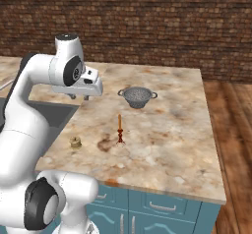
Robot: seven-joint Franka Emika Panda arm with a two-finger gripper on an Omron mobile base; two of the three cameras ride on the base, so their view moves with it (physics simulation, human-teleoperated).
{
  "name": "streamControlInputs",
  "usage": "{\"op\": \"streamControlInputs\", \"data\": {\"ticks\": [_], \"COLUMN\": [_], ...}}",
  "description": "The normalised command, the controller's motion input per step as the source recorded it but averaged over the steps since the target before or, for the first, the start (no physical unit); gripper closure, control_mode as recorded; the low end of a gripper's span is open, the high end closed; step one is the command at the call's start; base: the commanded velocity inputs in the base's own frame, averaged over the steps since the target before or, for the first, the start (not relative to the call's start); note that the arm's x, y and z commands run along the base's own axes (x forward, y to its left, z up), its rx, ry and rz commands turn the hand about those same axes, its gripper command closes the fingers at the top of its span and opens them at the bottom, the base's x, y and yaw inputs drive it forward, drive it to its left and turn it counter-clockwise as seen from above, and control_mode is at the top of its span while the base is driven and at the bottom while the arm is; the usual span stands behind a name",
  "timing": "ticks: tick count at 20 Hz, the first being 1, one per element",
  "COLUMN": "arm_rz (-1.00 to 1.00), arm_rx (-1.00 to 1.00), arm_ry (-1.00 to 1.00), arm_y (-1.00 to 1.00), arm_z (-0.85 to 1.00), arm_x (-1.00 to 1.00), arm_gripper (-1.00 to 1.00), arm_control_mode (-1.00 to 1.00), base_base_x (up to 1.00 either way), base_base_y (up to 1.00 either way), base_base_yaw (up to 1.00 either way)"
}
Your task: Pick the candle and candle from the dining table and place them in the open cabinet. Close the cabinet after placing the objects.
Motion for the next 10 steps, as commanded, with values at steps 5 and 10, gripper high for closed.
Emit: {"op": "streamControlInputs", "data": {"ticks": [5, 10], "arm_rz": [0.01, 0.01], "arm_rx": [0.00, 0.00], "arm_ry": [-0.02, -0.03], "arm_y": [-0.01, -0.08], "arm_z": [0.00, -0.01], "arm_x": [-0.07, -0.21], "arm_gripper": [-1.00, -1.00], "arm_control_mode": [-1.00, -1.00], "base_base_x": [0.00, 0.00], "base_base_y": [0.00, 0.00], "base_base_yaw": [0.00, 0.00]}}
